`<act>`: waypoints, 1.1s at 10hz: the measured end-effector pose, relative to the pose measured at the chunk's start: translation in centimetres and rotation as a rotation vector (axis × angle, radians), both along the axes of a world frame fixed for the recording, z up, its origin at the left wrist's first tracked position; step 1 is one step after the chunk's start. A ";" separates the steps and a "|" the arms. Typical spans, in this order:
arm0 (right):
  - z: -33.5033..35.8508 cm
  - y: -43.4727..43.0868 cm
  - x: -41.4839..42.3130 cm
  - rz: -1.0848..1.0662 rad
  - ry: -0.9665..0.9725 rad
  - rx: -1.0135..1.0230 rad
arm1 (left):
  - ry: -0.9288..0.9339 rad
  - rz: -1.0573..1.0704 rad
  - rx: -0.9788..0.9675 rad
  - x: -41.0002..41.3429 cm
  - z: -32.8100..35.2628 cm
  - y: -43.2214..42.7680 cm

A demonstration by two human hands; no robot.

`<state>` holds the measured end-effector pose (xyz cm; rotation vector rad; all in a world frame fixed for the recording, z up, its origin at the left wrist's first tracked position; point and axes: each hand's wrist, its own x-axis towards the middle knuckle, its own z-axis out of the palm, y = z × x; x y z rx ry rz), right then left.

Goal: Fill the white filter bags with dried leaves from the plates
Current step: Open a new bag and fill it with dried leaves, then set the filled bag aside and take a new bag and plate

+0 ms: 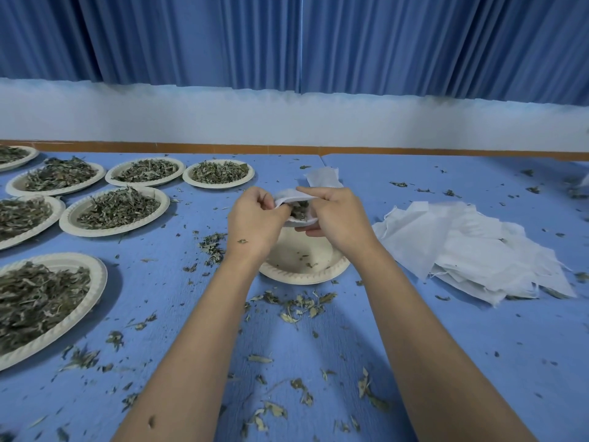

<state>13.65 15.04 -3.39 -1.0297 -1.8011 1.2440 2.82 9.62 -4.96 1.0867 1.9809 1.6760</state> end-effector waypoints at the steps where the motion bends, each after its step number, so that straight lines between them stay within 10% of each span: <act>1: 0.0 0.3 0.2 -0.058 0.054 -0.039 | -0.067 -0.109 0.038 0.4 0.6 -0.1; 5: 1.5 7.1 3.4 -0.327 0.385 -0.190 | 0.185 -0.160 0.028 5.0 3.1 7.4; 8: -0.5 14.7 3.3 -0.339 0.506 -0.445 | 0.842 -0.163 -0.406 5.4 -0.3 15.8; 11: -3.2 15.6 2.4 -0.291 -0.075 -0.162 | 0.944 -0.257 -0.429 5.0 -2.0 15.9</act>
